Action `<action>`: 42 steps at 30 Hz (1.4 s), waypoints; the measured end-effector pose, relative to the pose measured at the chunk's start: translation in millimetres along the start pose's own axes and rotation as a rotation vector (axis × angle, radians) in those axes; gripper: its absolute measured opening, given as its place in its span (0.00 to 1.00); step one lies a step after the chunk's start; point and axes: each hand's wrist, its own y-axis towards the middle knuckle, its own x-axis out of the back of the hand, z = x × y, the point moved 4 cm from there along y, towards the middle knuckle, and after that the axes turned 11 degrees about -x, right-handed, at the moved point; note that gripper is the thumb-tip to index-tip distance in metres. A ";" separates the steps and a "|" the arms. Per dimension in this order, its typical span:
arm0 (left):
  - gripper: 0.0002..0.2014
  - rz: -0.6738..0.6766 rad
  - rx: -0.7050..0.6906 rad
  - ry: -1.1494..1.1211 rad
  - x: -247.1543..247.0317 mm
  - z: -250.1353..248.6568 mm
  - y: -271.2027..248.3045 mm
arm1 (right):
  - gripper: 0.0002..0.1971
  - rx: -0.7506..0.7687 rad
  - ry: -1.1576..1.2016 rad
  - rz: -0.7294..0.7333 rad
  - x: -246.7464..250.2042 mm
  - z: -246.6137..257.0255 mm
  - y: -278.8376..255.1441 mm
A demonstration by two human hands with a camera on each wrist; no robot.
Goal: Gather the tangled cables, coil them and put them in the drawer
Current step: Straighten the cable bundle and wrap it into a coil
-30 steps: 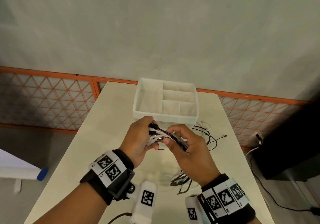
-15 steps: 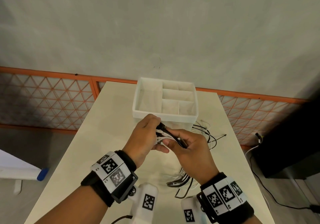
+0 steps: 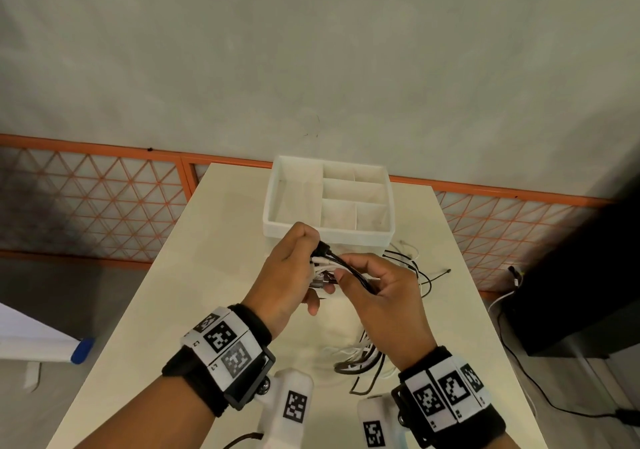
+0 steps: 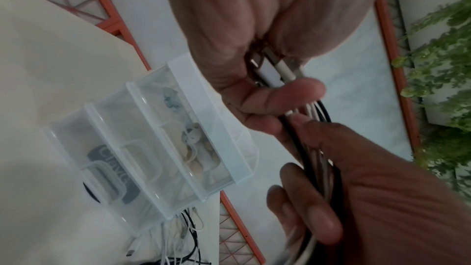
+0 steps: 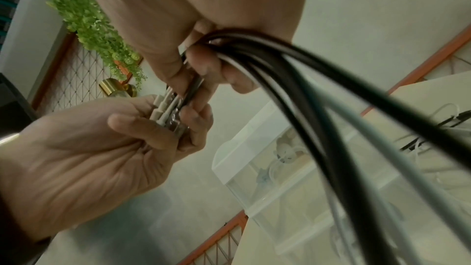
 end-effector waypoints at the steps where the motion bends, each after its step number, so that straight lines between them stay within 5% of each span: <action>1: 0.11 0.007 -0.009 0.031 -0.3 0.8 -0.4 | 0.08 0.005 -0.023 0.009 -0.5 1.4 0.9; 9: 0.09 0.069 -0.007 0.124 -0.3 8.0 1.0 | 0.10 0.015 -0.116 0.051 -3.4 2.0 6.2; 13: 0.09 -0.051 -0.028 0.124 3.1 9.5 4.1 | 0.17 -0.018 -0.109 0.108 -4.5 1.1 10.2; 21: 0.13 -0.071 0.074 0.049 2.4 8.5 6.9 | 0.11 0.067 -0.056 0.118 -8.5 1.0 9.2; 27: 0.08 -0.012 -0.023 0.048 0.5 3.3 4.4 | 0.03 0.068 -0.005 0.055 -3.1 -1.7 13.4; 29: 0.06 -0.013 0.082 -0.059 1.6 2.9 3.4 | 0.03 0.069 0.016 0.045 0.1 -2.3 14.3; 32: 0.19 -0.003 0.313 -0.172 4.7 6.4 1.8 | 0.05 0.075 -0.004 0.018 2.4 -4.0 15.3; 35: 0.25 0.016 0.346 -0.134 6.7 7.2 3.8 | 0.06 0.089 0.003 0.031 -0.6 -7.6 15.7; 42: 0.18 -0.007 0.442 -0.121 6.6 21.5 1.4 | 0.07 0.253 -0.071 0.056 -6.1 -6.0 13.0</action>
